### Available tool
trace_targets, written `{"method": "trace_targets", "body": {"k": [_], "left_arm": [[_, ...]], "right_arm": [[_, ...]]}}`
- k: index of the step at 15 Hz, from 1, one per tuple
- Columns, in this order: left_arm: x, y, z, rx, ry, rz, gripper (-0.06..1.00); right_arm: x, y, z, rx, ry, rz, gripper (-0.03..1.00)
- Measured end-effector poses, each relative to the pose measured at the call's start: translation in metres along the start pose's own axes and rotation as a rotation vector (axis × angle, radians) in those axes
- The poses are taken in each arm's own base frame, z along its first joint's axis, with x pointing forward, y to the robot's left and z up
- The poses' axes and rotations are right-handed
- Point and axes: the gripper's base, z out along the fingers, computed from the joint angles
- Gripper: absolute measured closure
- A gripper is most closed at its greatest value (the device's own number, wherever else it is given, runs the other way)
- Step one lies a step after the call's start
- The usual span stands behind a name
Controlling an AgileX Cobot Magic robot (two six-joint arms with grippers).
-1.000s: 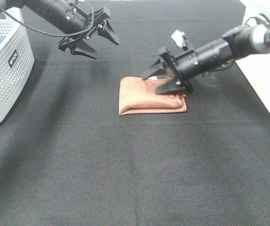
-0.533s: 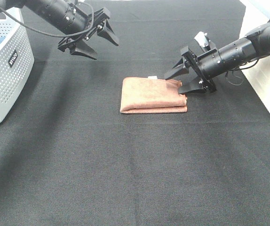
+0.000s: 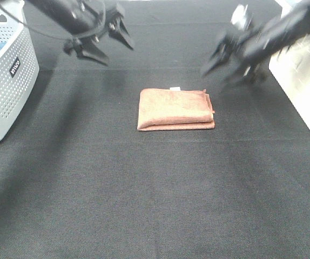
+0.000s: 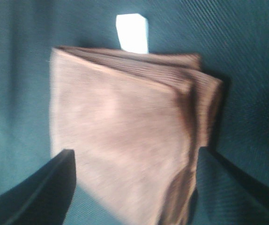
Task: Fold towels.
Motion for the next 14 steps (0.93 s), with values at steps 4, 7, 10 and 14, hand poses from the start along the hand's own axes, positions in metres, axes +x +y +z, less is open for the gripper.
{"method": "trace_targets", "body": {"k": [4,7,10,14], "left_arm": [[-0.003,-0.033,-0.069,-0.150,-0.057,0.153,0.20],[0.000,-0.071,-0.133,-0.202,-0.182,0.228,0.20],[0.033,-0.104,-0.191,-0.289,-0.228,0.299,0.20],[0.128,-0.099,-0.249,-0.449,-0.174,0.251,0.20]], "right_arm": [[0.004,0.043,-0.067,0.124,-0.006,-0.042,0.28],[0.015,0.085,-0.095,0.301,-0.006,-0.124,0.28],[0.031,0.126,-0.115,0.464,-0.045,-0.207,0.28],[0.096,0.157,-0.158,0.486,-0.060,-0.227,0.28]]}}
